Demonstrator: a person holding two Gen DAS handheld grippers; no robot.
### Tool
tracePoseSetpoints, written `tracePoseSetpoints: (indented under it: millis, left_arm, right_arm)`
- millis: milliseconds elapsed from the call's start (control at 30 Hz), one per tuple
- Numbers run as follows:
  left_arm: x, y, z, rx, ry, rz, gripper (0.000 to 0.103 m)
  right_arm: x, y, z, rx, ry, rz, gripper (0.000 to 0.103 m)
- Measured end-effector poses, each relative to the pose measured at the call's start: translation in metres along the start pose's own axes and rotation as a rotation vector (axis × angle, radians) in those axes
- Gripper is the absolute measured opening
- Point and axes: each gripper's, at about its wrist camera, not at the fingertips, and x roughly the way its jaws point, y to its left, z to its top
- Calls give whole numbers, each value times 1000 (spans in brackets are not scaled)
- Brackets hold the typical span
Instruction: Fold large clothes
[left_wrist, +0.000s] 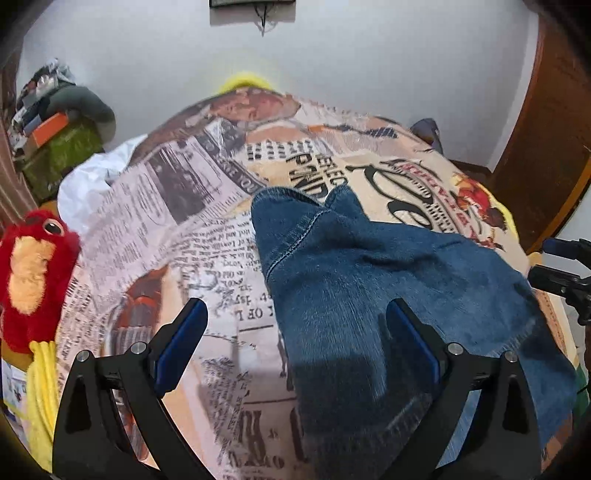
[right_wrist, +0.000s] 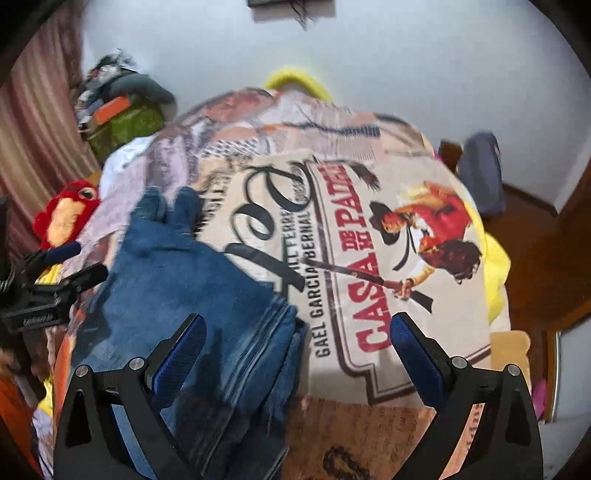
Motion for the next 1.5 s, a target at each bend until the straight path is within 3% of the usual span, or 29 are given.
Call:
tracePoseSetpoints:
  millis: [167, 300, 633, 933, 1100, 1300, 1367, 1500]
  left_arm:
    - [-28, 2, -10, 18, -10, -31, 99]
    - [-35, 2, -25, 5, 40, -111, 99]
    - [11, 12, -64, -169, 252, -322, 99]
    - [54, 12, -63, -307, 359, -509, 99]
    - [62, 11, -61, -339, 360, -544, 97]
    - [47, 1, -53, -290, 320, -524, 74]
    - [35, -2, -49, -270, 296, -527, 64]
    - [9, -8, -44, -228, 255, -515, 58]
  right_arm:
    - [-32, 13, -18, -19, -31, 59, 99]
    - [-35, 16, -33, 15, 16, 150, 100]
    - [31, -18, -67, 254, 265, 312, 100]
    - [78, -22, -65, 348, 331, 469, 99]
    - [88, -16, -57, 360, 343, 527, 85]
    - [69, -2, -51, 287, 299, 455, 61]
    - [56, 5, -48, 248, 272, 426, 48]
    - [29, 19, -41, 208, 233, 401, 39]
